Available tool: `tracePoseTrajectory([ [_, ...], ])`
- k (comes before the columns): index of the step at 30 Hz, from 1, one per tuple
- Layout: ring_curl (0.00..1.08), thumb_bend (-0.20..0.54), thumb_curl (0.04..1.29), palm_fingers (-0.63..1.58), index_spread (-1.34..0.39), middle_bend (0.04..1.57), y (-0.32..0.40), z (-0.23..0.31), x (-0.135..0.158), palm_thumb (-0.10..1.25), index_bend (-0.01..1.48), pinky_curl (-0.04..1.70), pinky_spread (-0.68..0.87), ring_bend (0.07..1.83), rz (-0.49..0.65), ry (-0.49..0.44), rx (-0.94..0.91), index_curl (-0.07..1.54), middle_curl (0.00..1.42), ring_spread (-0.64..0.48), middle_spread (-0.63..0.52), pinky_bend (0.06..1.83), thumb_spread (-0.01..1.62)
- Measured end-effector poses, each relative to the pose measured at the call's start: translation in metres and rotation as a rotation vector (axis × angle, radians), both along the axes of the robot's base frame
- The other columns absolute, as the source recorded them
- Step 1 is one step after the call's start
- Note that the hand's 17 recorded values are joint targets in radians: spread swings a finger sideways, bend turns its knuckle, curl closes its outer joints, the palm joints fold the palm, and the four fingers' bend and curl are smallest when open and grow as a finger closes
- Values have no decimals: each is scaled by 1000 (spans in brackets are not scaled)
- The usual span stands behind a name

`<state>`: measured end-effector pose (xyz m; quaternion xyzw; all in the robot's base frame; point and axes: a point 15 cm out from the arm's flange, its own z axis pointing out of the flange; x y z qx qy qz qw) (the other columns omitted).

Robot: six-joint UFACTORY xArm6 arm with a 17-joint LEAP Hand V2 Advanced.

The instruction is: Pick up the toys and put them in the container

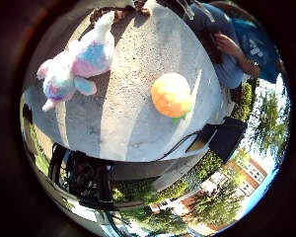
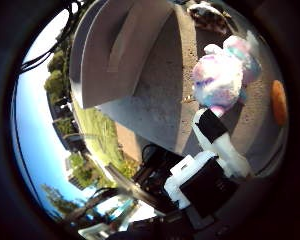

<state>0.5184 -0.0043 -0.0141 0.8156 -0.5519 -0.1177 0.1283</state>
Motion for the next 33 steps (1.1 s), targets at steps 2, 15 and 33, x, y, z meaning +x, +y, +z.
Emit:
tracePoseTrajectory([
  [2,334,-27,402,8,-337,165,-4,-11,2,792,166,275,394,336,19,8,-40,259,303,244,29,380,1118],
  [15,334,-26,395,15,-312,164,-16,-48,0,785,171,277,394,339,36,85,-113,261,302,246,29,367,1109],
  [33,409,-22,397,616,-174,270,-13,-53,-34,805,157,255,372,616,82,229,-207,286,361,177,-52,381,1104],
])
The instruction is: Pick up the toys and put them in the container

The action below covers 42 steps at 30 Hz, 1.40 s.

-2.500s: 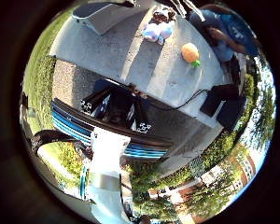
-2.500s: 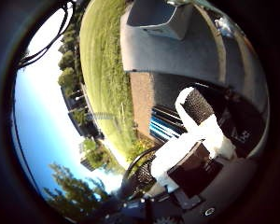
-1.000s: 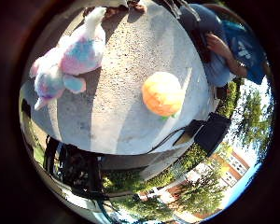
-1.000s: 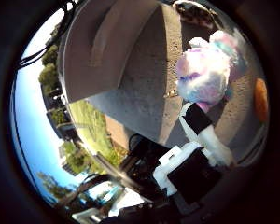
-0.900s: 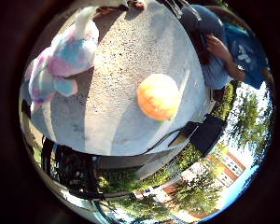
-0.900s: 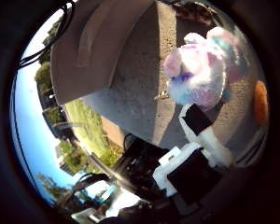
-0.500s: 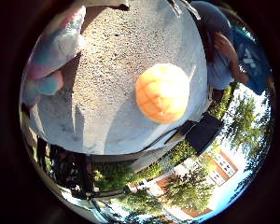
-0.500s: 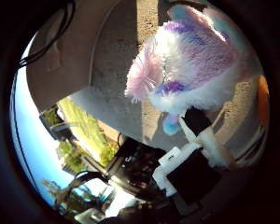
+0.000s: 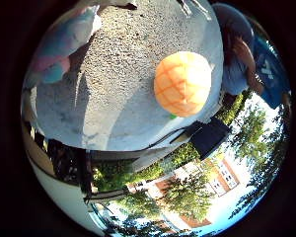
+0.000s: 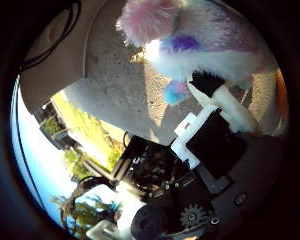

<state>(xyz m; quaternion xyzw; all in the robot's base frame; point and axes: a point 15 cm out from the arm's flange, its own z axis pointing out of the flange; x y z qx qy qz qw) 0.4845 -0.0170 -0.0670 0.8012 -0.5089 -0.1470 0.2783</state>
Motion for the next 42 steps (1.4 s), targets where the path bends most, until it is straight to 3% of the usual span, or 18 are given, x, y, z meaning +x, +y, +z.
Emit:
tracePoseTrajectory([
  [6,525,-21,407,1017,-281,563,-3,5,-13,823,157,303,364,886,-5,53,-16,270,500,100,-111,511,1102],
  [12,709,-15,430,948,-451,849,-10,33,-2,872,204,443,350,1164,-22,24,-5,293,715,-5,-183,724,1108],
  [17,777,-1,457,990,-583,941,-27,70,9,938,371,601,337,1212,-94,-38,29,352,837,-57,-223,1020,1159],
  [22,843,1,518,895,-689,1034,-14,123,9,1004,573,768,296,1270,-117,-84,139,486,949,-104,-247,1195,1193],
  [34,927,-16,599,697,-790,1208,52,296,-7,956,797,1002,219,1435,-68,-213,322,822,1084,-149,-260,1366,1216],
  [42,943,-9,646,651,-807,1280,152,334,-18,950,855,1086,181,1494,2,-241,483,1021,1108,-156,-253,1422,1217],
])
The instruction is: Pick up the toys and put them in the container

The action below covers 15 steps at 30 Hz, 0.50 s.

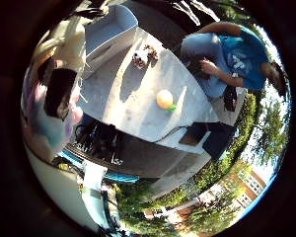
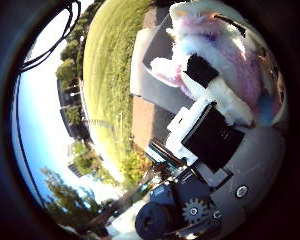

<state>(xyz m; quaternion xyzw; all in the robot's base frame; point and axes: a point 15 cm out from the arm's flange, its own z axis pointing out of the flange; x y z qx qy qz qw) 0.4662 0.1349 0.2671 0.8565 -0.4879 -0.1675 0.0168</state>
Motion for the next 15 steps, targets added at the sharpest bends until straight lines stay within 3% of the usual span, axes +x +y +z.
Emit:
tracePoseTrajectory([
  [6,943,-11,674,626,-804,1321,58,17,17,962,853,1125,158,1524,32,-84,78,1137,1106,-158,-244,1448,1213],
  [11,942,-15,689,615,-800,1343,96,-17,37,955,842,1144,145,1547,16,-85,72,1204,1102,-158,-238,1456,1209],
  [15,938,-25,693,603,-796,1358,117,-44,62,912,829,1158,134,1563,-17,-147,75,1255,1098,-156,-233,1457,1201],
])
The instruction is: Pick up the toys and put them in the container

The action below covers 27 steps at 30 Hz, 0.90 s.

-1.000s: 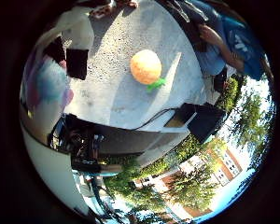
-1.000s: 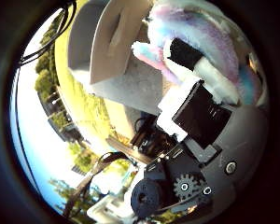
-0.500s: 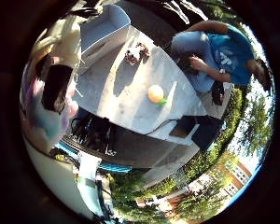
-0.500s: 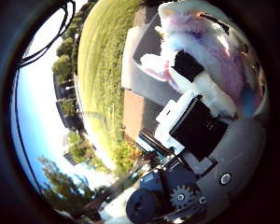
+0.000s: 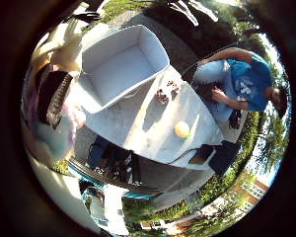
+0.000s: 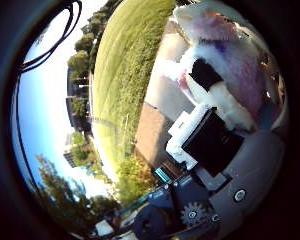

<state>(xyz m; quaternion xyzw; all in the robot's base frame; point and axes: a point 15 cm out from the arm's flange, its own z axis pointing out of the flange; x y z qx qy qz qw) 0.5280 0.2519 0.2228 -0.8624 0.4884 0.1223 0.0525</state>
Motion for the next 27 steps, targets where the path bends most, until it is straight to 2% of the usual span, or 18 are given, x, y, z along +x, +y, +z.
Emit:
tracePoseTrajectory([
  [5,891,-25,658,629,-779,1341,11,-54,28,852,804,1145,139,1537,-47,-41,-3,1269,1053,-117,-199,1377,1222],
  [8,803,-27,629,654,-734,1195,11,-83,37,835,721,1079,183,1404,-63,-47,-9,1204,950,-36,-139,1315,1226],
  [9,792,-38,613,247,-695,984,10,-88,36,811,598,1078,205,1332,-61,-39,-13,1168,891,-4,-127,1303,1216],
  [10,783,-40,598,-46,-660,815,8,-96,33,795,529,1067,233,1258,-50,-23,-20,1120,824,46,-102,1249,1206],
  [11,717,-37,584,-193,-643,696,3,-100,31,786,472,1020,263,1122,-45,-10,-25,1055,751,88,-82,1181,1199],
  [12,641,-40,572,-250,-630,595,0,-103,28,773,408,967,291,990,-36,5,-29,987,684,130,-60,1107,1187],
  [13,572,-35,561,-271,-613,508,-4,-105,24,774,347,923,317,870,-22,24,-32,929,630,162,-34,1052,1176],
  [18,416,-28,524,-182,-558,253,-35,-108,23,776,123,778,415,629,-8,63,-34,705,483,250,29,862,1141],
  [24,357,-28,495,-119,-513,165,-120,-73,38,780,113,665,473,525,-60,51,-57,532,412,282,47,722,1124],
  [27,340,-31,480,-88,-490,162,-192,-54,50,772,127,612,487,489,-130,20,-87,463,384,286,50,660,1119],
])
